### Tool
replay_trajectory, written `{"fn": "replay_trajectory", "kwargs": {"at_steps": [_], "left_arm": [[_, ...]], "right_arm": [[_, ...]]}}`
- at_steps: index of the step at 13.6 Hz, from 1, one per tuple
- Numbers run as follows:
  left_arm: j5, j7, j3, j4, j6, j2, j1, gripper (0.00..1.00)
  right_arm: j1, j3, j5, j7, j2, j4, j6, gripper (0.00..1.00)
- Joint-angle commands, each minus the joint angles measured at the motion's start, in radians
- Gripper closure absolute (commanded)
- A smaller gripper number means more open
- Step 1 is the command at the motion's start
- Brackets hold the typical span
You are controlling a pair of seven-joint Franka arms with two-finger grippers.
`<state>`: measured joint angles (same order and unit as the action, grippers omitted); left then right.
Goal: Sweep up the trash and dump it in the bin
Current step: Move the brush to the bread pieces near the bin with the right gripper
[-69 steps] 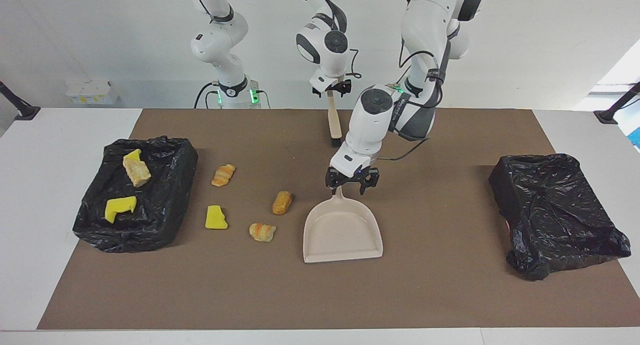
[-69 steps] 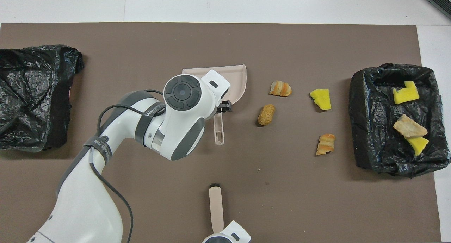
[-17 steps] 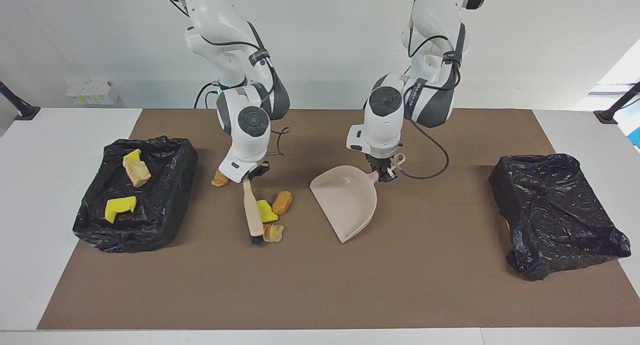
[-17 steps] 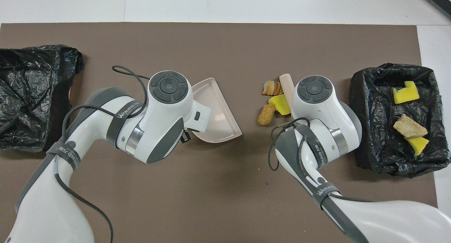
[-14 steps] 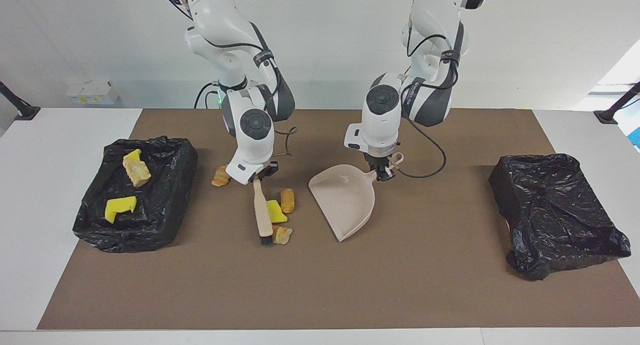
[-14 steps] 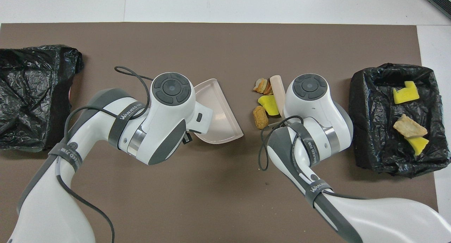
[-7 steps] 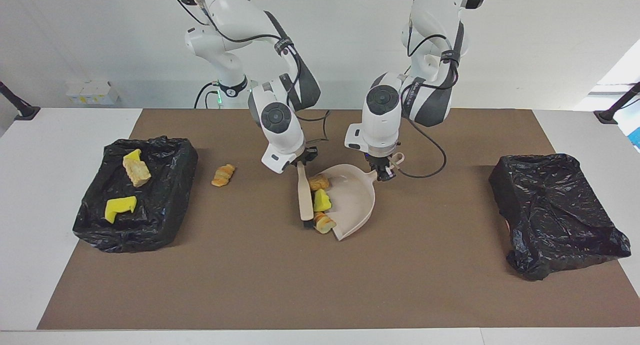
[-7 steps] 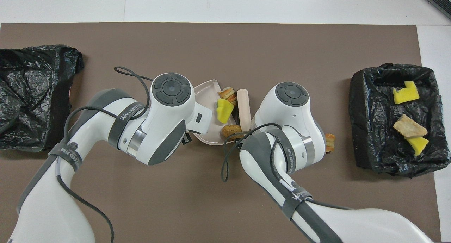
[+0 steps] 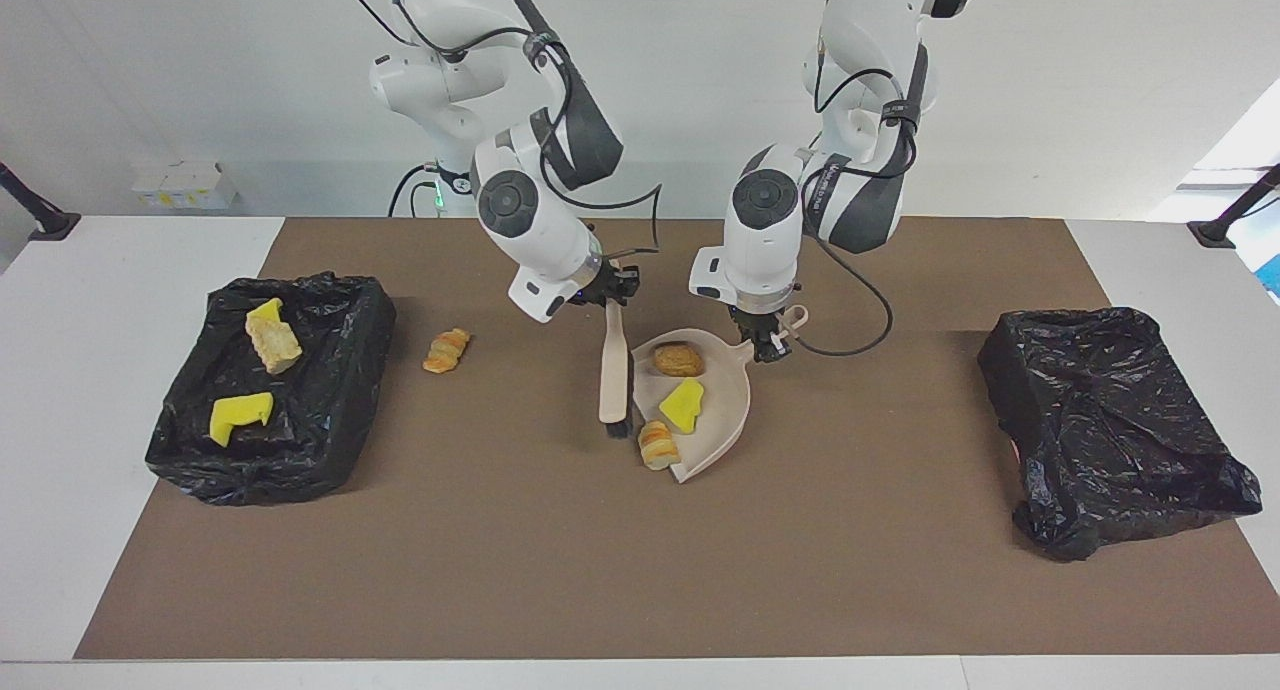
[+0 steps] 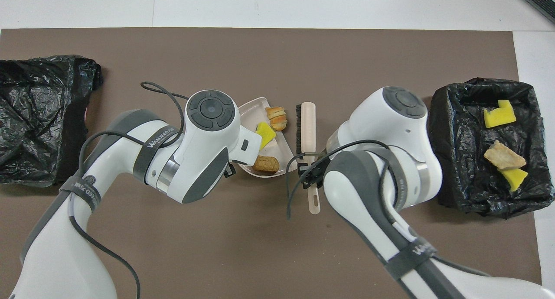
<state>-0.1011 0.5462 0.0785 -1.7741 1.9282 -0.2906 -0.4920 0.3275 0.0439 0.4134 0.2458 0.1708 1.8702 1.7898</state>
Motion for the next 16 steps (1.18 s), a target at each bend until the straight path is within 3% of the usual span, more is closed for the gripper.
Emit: {"fn": "replay_trajectory", "kwargs": {"at_steps": [1, 3, 6, 7, 11, 16], "left_arm": [[-0.014, 0.000, -0.005, -0.036, 0.031, 0.034, -0.007, 1.00], [-0.014, 0.004, -0.005, -0.036, 0.054, 0.031, -0.002, 1.00], [-0.014, 0.072, -0.005, -0.034, 0.074, 0.025, 0.013, 1.00], [-0.014, 0.110, -0.005, -0.034, 0.072, 0.027, 0.015, 1.00], [-0.014, 0.124, -0.006, -0.039, 0.055, 0.027, 0.026, 1.00], [-0.014, 0.124, -0.005, -0.116, 0.069, 0.054, 0.017, 1.00]], "right_arm": [[-0.085, 0.002, -0.072, 0.013, -0.056, 0.024, -0.107, 1.00], [-0.117, 0.001, -0.137, 0.026, -0.068, 0.030, -0.170, 1.00], [-0.148, -0.001, -0.211, 0.293, -0.079, 0.047, -0.191, 1.00], [-0.154, -0.001, -0.267, 0.302, -0.089, 0.064, -0.211, 1.00], [-0.201, 0.002, -0.412, 0.253, -0.209, 0.260, -0.222, 1.00], [-0.263, 0.002, -0.452, 0.112, -0.379, 0.524, -0.140, 1.00]]}}
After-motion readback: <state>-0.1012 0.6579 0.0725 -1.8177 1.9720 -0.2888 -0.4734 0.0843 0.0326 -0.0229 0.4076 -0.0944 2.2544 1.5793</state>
